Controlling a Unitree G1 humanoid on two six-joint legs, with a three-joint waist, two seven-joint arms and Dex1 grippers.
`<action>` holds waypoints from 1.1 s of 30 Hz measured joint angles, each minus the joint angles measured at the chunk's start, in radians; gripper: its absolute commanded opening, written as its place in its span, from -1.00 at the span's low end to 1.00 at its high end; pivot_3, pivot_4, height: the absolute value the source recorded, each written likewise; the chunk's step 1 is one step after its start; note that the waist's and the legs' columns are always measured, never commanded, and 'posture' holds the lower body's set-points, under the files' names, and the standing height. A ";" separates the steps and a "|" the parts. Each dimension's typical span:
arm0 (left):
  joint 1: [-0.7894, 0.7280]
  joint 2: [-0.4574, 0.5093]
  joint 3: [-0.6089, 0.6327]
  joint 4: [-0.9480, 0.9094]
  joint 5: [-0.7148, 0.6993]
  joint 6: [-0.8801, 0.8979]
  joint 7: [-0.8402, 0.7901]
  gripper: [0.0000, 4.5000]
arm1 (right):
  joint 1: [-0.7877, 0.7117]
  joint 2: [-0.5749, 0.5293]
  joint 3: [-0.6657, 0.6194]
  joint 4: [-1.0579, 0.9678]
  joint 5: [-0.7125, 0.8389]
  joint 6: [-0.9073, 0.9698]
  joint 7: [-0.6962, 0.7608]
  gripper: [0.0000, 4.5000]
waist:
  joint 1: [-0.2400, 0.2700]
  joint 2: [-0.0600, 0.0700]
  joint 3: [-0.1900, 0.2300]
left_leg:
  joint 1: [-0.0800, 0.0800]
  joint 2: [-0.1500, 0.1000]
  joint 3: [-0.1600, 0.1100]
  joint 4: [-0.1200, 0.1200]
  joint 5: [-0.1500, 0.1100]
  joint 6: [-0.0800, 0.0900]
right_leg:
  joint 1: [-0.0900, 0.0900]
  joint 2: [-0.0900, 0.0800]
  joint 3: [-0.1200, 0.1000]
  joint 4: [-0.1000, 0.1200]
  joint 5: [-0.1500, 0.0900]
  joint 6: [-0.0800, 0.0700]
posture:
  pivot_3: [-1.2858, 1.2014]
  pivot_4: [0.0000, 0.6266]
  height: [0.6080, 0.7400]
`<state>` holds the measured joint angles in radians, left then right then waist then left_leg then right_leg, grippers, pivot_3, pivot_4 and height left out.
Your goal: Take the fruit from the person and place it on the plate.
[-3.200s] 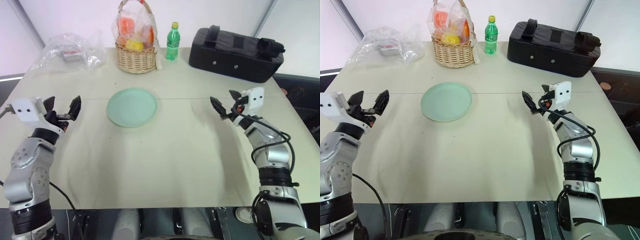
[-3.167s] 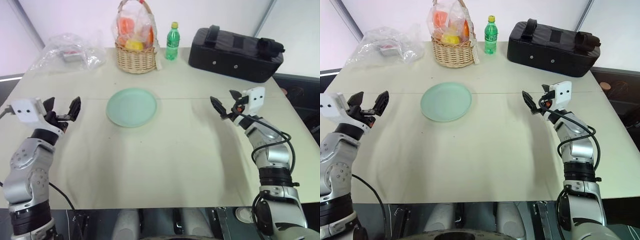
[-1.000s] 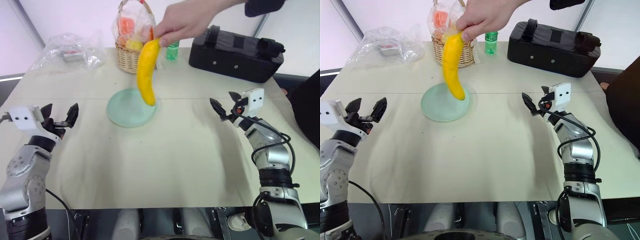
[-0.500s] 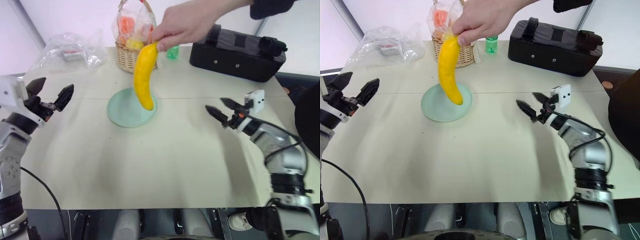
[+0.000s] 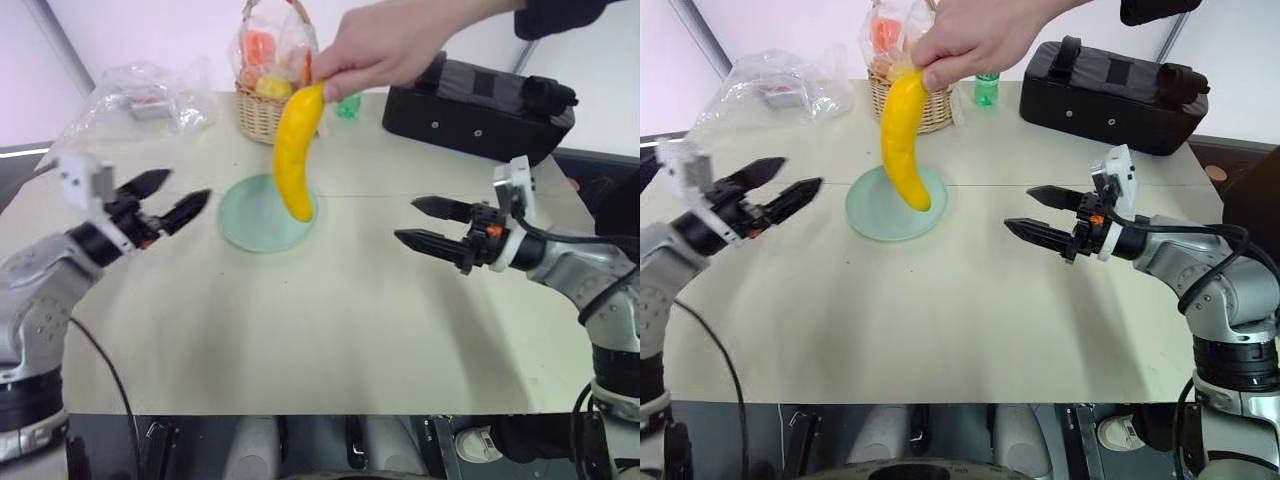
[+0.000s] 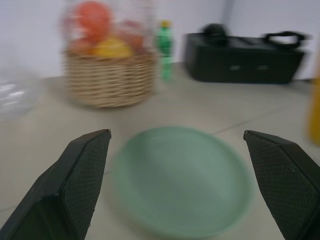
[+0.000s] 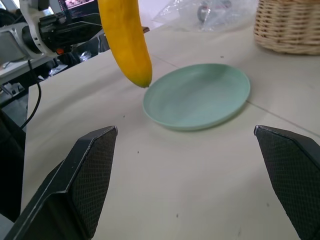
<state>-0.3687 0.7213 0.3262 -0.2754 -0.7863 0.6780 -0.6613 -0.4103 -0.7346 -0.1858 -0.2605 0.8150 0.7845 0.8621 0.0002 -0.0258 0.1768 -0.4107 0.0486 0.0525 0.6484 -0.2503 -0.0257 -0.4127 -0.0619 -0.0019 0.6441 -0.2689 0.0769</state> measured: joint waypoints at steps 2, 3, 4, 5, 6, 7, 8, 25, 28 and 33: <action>-0.079 -0.009 -0.068 0.018 -0.006 0.018 -0.039 0.98 | -0.003 0.009 0.014 0.006 -0.021 -0.011 -0.007 1.00 | 0.000 0.000 0.000 | 0.000 -0.001 0.000 0.000 0.000 0.000 | 0.000 0.000 0.000 0.000 0.000 0.000 | 0.03 -0.52 1.00; -0.120 -0.022 -0.099 0.036 -0.006 0.021 -0.057 0.98 | -0.003 0.011 0.020 0.011 -0.031 -0.017 -0.011 1.00 | 0.002 0.000 0.000 | 0.000 -0.001 0.001 0.000 0.000 0.000 | 0.000 0.001 0.000 0.000 0.000 0.001 | 0.03 -0.52 1.00; -0.165 -0.042 -0.139 0.067 0.003 0.018 -0.077 0.98 | -0.001 0.013 0.024 0.011 -0.044 -0.022 -0.015 1.00 | 0.003 0.000 0.000 | 0.000 -0.001 0.001 0.000 0.000 0.000 | 0.000 0.001 0.000 0.000 0.002 0.003 | 0.03 -0.52 1.00; -0.180 -0.051 -0.154 0.080 0.009 0.016 -0.084 0.98 | -0.001 0.014 0.026 0.011 -0.048 -0.025 -0.016 1.00 | 0.004 0.000 0.000 | 0.000 -0.001 0.000 0.000 0.000 0.000 | 0.000 0.001 0.000 0.000 0.002 0.004 | 0.03 -0.52 1.00; -0.213 -0.073 -0.179 0.123 0.023 0.010 -0.102 0.98 | 0.004 0.015 0.026 0.009 -0.056 -0.029 -0.022 1.00 | 0.005 0.000 0.000 | 0.000 0.000 0.000 0.000 0.000 0.000 | 0.000 0.002 0.000 0.001 0.002 0.004 | 0.03 -0.52 1.00; -0.243 -0.093 -0.201 0.161 0.038 0.006 -0.114 0.98 | 0.008 0.017 0.028 0.006 -0.060 -0.029 -0.028 1.00 | 0.004 0.000 0.000 | 0.000 0.000 0.000 0.000 0.000 0.000 | -0.001 0.003 0.000 0.001 0.002 0.004 | 0.03 -0.52 1.00; -0.256 -0.103 -0.213 0.181 0.046 0.003 -0.123 0.98 | 0.012 0.018 0.028 0.004 -0.063 -0.030 -0.033 1.00 | 0.002 0.000 0.000 | 0.000 0.000 0.000 0.000 0.000 0.000 | -0.001 0.003 0.000 0.001 0.002 0.004 | 0.03 -0.52 1.00; -0.368 -0.203 -0.272 0.284 0.080 -0.009 -0.251 -0.45 | 0.071 0.057 0.022 -0.042 -0.069 -0.037 -0.123 1.00 | 0.003 0.000 0.000 | 0.000 0.001 -0.001 0.000 0.000 0.000 | -0.001 0.004 0.000 0.001 0.002 0.004 | 0.03 -0.52 1.00; -0.371 -0.203 -0.271 0.284 0.083 -0.013 -0.251 -0.47 | 0.071 0.058 0.022 -0.042 -0.070 -0.040 -0.125 1.00 | 0.003 0.000 0.000 | 0.000 0.001 -0.001 0.000 0.000 0.000 | -0.001 0.004 0.000 0.001 0.002 0.004 | 0.03 -0.52 1.00; -0.374 -0.170 -0.300 0.315 0.194 -0.048 -0.197 -0.47 | 0.070 0.062 0.023 -0.041 -0.079 -0.051 -0.125 1.00 | 0.002 0.000 0.000 | 0.000 0.001 -0.001 0.000 0.000 0.000 | -0.001 0.004 0.000 0.001 0.002 0.004 | 0.03 -0.52 1.00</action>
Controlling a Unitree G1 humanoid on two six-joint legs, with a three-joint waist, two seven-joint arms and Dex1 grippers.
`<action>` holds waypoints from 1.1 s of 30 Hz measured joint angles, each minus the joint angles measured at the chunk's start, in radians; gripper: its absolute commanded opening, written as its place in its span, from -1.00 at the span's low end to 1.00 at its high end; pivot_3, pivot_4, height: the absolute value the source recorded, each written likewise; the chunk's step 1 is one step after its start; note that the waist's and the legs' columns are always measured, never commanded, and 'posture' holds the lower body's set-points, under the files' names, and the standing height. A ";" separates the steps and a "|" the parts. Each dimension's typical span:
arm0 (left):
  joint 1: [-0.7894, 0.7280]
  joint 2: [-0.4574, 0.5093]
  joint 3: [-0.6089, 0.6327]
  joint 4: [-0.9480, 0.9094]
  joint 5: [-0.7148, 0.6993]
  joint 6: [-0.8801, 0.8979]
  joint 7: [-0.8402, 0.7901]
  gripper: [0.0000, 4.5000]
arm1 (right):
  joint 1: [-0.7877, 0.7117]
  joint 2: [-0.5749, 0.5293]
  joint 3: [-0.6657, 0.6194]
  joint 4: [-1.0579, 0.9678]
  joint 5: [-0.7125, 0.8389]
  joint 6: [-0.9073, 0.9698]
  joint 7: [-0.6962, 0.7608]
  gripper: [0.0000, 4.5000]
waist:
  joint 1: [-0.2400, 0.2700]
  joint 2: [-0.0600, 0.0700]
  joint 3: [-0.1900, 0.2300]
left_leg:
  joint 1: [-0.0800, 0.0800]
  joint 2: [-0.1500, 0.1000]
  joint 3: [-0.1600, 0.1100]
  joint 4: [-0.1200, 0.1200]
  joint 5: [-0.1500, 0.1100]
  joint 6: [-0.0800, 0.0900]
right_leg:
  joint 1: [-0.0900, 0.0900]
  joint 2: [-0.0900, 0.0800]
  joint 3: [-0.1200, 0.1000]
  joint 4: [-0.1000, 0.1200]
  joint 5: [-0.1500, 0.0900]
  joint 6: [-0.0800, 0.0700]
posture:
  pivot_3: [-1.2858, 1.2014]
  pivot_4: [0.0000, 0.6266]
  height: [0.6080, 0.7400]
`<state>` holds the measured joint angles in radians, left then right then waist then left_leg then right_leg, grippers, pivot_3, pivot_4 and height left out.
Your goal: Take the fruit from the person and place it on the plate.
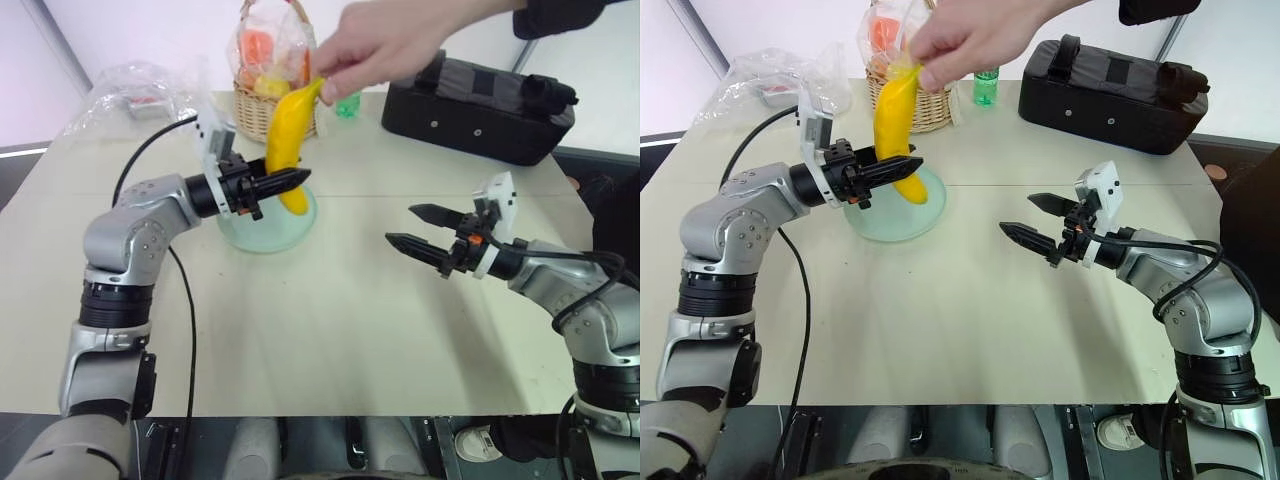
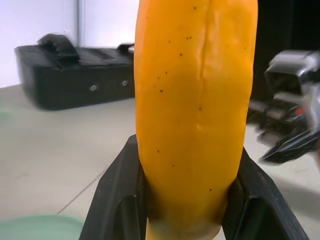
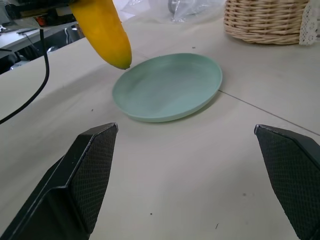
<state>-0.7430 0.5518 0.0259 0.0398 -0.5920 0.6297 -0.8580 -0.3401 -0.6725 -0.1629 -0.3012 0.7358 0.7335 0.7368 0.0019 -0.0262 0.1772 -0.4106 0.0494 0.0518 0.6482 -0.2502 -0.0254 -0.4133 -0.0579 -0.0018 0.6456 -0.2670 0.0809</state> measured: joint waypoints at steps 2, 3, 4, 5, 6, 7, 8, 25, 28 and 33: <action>0.002 0.063 -0.078 0.078 0.158 -0.068 0.050 -0.47 | 0.000 0.003 0.000 0.002 -0.006 -0.002 0.001 1.00 | -0.004 0.000 0.000 | 0.001 0.000 0.000 0.000 0.000 0.000 | 0.000 0.000 0.000 0.001 0.000 0.000 | 0.03 -0.52 1.00; 0.007 0.096 -0.122 0.128 0.238 -0.115 0.067 -0.47 | 0.000 0.005 0.001 0.002 -0.007 -0.003 0.002 1.00 | -0.007 0.000 0.000 | 0.001 0.000 0.000 -0.001 0.000 0.000 | 0.000 0.001 0.000 0.001 0.000 0.000 | 0.03 -0.52 1.00; 0.018 0.130 -0.168 0.189 0.333 -0.185 0.081 -0.47 | 0.000 0.007 0.002 0.003 -0.009 -0.004 0.003 1.00 | -0.011 0.000 0.000 | 0.001 0.000 0.000 -0.001 0.000 0.000 | 0.000 0.001 0.000 0.000 0.000 0.000 | 0.03 -0.52 1.00; 0.029 0.145 -0.193 0.237 0.389 -0.232 0.086 -0.47 | 0.001 0.007 0.002 0.005 -0.011 -0.005 0.003 1.00 | -0.013 0.000 0.000 | 0.000 0.000 0.000 -0.001 0.000 0.000 | -0.001 0.001 0.000 0.000 0.000 0.000 | 0.03 -0.52 1.00; 0.027 0.145 -0.202 0.263 0.421 -0.286 0.088 -0.47 | 0.001 0.008 0.002 0.010 -0.015 -0.005 0.003 1.00 | -0.012 -0.001 0.000 | -0.001 0.001 0.000 -0.001 0.000 0.000 | -0.001 0.000 0.000 0.001 0.000 0.000 | 0.03 -0.52 1.00; 0.021 0.139 -0.207 0.284 0.450 -0.328 0.089 -0.47 | -0.002 0.016 0.002 0.012 -0.016 -0.005 0.003 1.00 | -0.009 -0.001 0.000 | -0.001 0.000 0.000 0.000 0.000 0.000 | -0.001 0.000 0.000 0.000 0.000 0.000 | 0.03 -0.52 1.00; 0.014 0.135 -0.209 0.306 0.472 -0.361 0.091 -0.47 | -0.002 0.026 0.005 0.012 -0.016 -0.007 0.003 1.00 | -0.006 -0.001 0.000 | -0.001 0.000 0.001 0.000 0.000 0.000 | -0.001 -0.001 0.000 0.000 0.000 0.000 | 0.03 -0.52 1.00; -0.115 0.078 -0.236 0.533 0.626 -0.625 0.063 0.99 | 0.018 0.058 0.016 0.012 -0.024 -0.008 -0.025 1.00 | 0.007 -0.001 0.000 | -0.002 0.000 0.001 0.000 0.000 0.000 | -0.002 0.000 0.000 0.001 0.000 0.000 | 0.03 -0.52 1.00; -0.116 0.078 -0.235 0.533 0.634 -0.644 0.060 0.99 | 0.018 0.059 0.016 0.012 -0.024 -0.008 -0.026 1.00 | 0.008 -0.001 0.000 | -0.002 0.000 0.001 0.001 0.000 0.000 | -0.002 0.000 0.000 0.001 0.000 0.000 | 0.03 -0.52 1.00; -0.135 0.060 -0.186 0.533 0.622 -0.667 0.095 0.99 | 0.018 0.063 0.016 0.012 -0.025 -0.012 -0.026 1.00 | 0.008 -0.001 0.000 | -0.003 0.000 0.001 0.001 0.000 0.000 | -0.002 0.000 0.000 0.002 0.000 0.000 | 0.03 -0.52 1.00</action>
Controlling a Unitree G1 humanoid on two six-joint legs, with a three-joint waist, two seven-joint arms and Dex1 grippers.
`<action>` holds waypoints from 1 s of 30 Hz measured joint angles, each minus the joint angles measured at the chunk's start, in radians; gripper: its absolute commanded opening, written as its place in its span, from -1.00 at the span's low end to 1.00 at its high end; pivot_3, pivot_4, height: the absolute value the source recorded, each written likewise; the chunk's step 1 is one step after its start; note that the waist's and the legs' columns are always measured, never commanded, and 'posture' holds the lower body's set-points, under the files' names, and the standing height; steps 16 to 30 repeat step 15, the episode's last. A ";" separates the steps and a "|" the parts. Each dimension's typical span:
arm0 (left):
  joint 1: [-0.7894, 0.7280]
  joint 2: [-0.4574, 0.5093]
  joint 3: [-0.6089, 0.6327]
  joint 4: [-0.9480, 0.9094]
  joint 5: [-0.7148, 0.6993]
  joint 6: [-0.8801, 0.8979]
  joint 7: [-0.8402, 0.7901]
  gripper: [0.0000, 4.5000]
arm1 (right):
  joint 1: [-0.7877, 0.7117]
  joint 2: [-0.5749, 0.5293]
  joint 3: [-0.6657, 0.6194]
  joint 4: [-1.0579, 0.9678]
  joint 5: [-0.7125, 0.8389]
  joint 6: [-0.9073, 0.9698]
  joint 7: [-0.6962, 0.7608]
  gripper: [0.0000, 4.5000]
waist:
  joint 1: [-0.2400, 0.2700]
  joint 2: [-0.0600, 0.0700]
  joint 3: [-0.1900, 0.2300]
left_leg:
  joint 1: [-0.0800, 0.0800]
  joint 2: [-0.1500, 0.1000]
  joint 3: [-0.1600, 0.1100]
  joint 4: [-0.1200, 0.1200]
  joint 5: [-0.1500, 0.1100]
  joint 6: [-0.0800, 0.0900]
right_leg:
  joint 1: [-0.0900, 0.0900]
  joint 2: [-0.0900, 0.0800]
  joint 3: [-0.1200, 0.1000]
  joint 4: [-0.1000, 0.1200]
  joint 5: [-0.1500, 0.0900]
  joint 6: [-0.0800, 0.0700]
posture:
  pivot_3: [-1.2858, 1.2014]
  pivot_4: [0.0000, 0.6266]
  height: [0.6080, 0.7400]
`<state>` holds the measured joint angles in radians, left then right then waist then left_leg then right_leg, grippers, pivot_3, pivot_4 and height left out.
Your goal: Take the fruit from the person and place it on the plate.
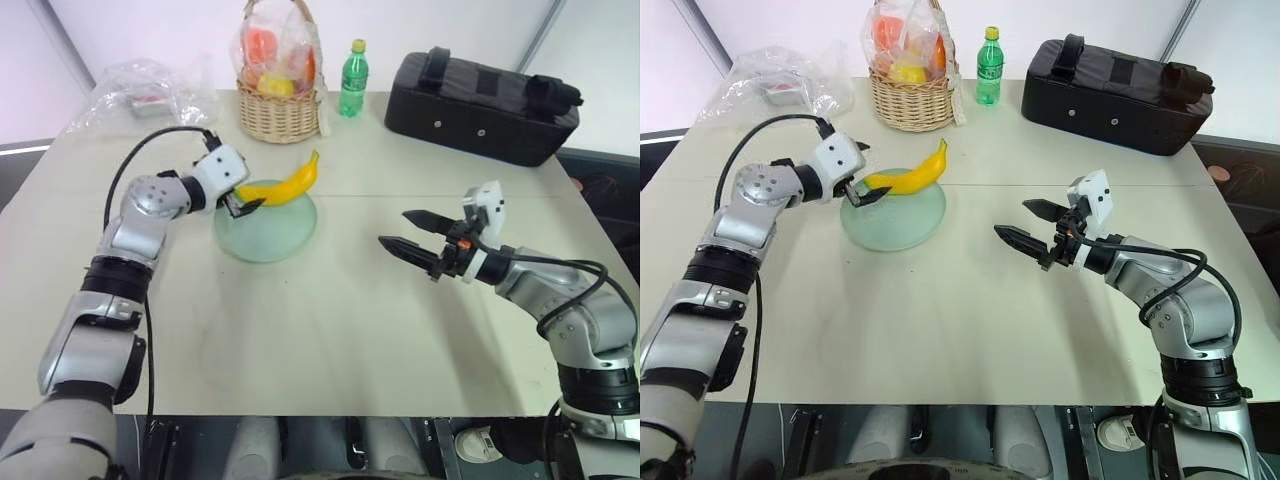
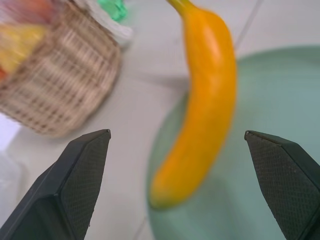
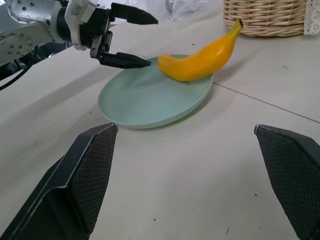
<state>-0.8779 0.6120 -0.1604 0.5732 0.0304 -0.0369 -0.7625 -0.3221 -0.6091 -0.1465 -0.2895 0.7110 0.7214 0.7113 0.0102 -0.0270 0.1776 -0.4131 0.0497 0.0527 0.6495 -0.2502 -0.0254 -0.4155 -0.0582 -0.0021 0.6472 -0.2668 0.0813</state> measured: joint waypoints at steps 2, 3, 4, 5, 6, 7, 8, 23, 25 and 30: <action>-0.011 -0.034 0.092 -0.041 -0.093 0.073 0.011 0.99 | 0.000 0.000 0.000 0.000 0.000 -0.001 0.000 1.00 | -0.001 0.000 0.000 | -0.001 0.000 0.000 0.001 0.000 0.000 | 0.000 0.000 0.000 0.000 0.000 0.000 | 0.03 -0.52 1.00; -0.011 -0.049 0.144 -0.084 -0.152 0.126 0.015 0.99 | -0.001 0.000 0.000 0.000 0.000 -0.001 0.000 1.00 | -0.001 0.000 0.000 | -0.001 0.000 0.000 0.001 0.000 0.000 | -0.001 0.000 0.000 0.000 0.000 0.000 | 0.03 -0.52 1.00; -0.010 -0.052 0.180 -0.122 -0.198 0.172 0.016 0.99 | -0.001 0.000 0.000 0.000 0.000 -0.002 0.001 1.00 | -0.002 0.000 0.000 | -0.001 0.000 -0.001 0.001 0.000 0.000 | -0.001 0.000 0.000 0.000 0.000 0.000 | 0.03 -0.52 1.00; -0.003 -0.050 0.218 -0.171 -0.244 0.231 0.017 0.99 | -0.001 0.000 0.000 0.001 -0.001 -0.002 0.001 1.00 | -0.004 0.000 0.000 | -0.001 0.000 -0.001 0.001 0.000 0.000 | -0.001 0.000 0.000 0.001 0.000 0.000 | 0.03 -0.52 1.00; 0.010 -0.048 0.248 -0.214 -0.283 0.283 0.022 0.99 | -0.002 0.000 0.000 0.002 -0.001 -0.002 0.001 1.00 | -0.007 0.000 0.000 | -0.001 0.000 -0.001 0.001 0.000 0.000 | -0.001 0.000 0.000 0.001 0.000 0.000 | 0.03 -0.52 1.00; 0.043 -0.048 0.291 -0.284 -0.334 0.351 0.034 0.99 | -0.002 0.000 0.000 0.003 -0.001 -0.006 0.002 1.00 | -0.013 0.000 0.000 | -0.001 0.000 -0.001 0.001 0.000 0.000 | -0.001 0.000 0.000 0.002 0.000 0.000 | 0.03 -0.52 1.00; 0.073 -0.046 0.325 -0.335 -0.374 0.405 0.048 0.99 | -0.003 0.000 -0.001 0.005 -0.002 -0.008 0.002 1.00 | -0.019 0.000 0.000 | 0.000 0.000 -0.001 0.001 0.000 0.000 | 0.000 0.000 0.000 0.002 0.000 0.000 | 0.03 -0.52 1.00; 0.304 -0.048 0.529 -0.639 -0.556 0.686 0.214 0.99 | -0.051 0.034 -0.006 0.097 -0.064 -0.078 -0.038 1.00 | -0.029 0.000 0.000 | 0.002 0.001 -0.001 0.000 0.000 0.000 | 0.000 0.000 0.002 0.003 0.000 0.000 | 0.03 -0.52 1.00; 0.304 -0.048 0.529 -0.639 -0.556 0.686 0.214 0.99 | -0.051 0.034 -0.006 0.097 -0.064 -0.078 -0.038 1.00 | -0.029 0.000 0.000 | 0.002 0.001 -0.001 0.000 0.000 0.000 | 0.000 0.000 0.002 0.003 0.000 0.000 | 0.03 -0.52 1.00; 0.304 -0.048 0.529 -0.639 -0.556 0.686 0.214 0.99 | -0.051 0.034 -0.006 0.097 -0.064 -0.078 -0.038 1.00 | -0.029 0.000 0.000 | 0.002 0.001 -0.001 0.000 0.000 0.000 | 0.000 0.000 0.002 0.003 0.000 0.000 | 0.03 -0.52 1.00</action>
